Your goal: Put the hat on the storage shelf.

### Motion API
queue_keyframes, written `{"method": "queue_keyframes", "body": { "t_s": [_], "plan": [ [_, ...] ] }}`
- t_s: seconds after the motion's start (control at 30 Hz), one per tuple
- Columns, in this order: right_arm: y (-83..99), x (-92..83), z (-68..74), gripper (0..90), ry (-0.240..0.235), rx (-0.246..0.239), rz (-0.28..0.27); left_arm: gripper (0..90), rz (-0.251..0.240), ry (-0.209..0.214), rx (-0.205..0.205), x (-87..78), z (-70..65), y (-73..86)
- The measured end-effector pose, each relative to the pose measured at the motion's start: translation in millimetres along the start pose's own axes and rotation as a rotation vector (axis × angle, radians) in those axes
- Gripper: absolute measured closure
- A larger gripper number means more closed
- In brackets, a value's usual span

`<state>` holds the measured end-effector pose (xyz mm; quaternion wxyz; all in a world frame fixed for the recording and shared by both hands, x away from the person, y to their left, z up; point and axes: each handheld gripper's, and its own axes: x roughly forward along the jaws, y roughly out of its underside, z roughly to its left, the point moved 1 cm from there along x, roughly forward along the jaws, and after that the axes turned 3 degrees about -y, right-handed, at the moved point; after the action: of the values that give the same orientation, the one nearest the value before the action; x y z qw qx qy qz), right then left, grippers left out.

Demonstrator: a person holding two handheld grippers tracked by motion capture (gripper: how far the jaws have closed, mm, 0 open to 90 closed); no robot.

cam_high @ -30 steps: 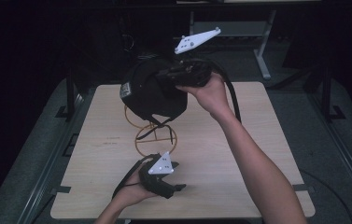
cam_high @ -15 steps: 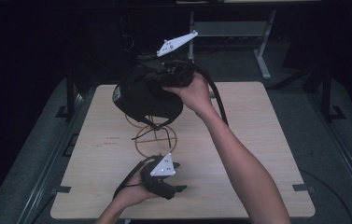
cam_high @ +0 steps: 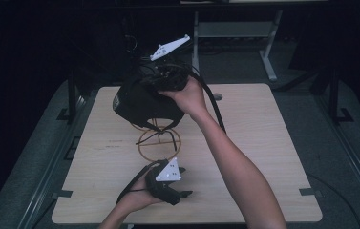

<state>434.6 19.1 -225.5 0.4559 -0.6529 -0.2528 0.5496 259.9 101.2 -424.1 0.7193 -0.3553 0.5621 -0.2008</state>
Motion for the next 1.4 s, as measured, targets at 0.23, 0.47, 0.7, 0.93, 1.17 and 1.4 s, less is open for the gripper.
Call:
{"method": "queue_keyframes", "body": {
  "t_s": [0.23,0.47,0.7,0.93,1.17,1.4],
  "plan": [
    [1.3,9.3,3.6,57.4,-0.018,0.033,0.014,27.2,0.000,0.001,0.006,0.5,-3.0,0.8],
    [11.3,1.6,2.7,48.0,-0.009,0.044,0.013,27.2,-0.004,-0.012,-0.005,-1.3,0.5,2.1],
    [21.9,-14.6,-1.6,41.3,0.002,0.058,0.016,26.6,-0.023,-0.015,-0.035,-1.7,2.7,2.9],
    [33.6,-35.1,-9.4,36.0,0.015,0.083,-0.005,25.7,-0.018,-0.022,-0.055,-1.5,4.6,6.3],
    [47.6,-49.6,-13.1,31.7,0.021,0.125,-0.004,25.5,-0.024,-0.029,-0.071,-0.6,4.9,7.6],
    [58.4,-62.2,-15.4,28.4,0.020,0.147,-0.010,25.5,-0.021,-0.029,-0.071,-0.9,5.5,9.7]
  ]
}}
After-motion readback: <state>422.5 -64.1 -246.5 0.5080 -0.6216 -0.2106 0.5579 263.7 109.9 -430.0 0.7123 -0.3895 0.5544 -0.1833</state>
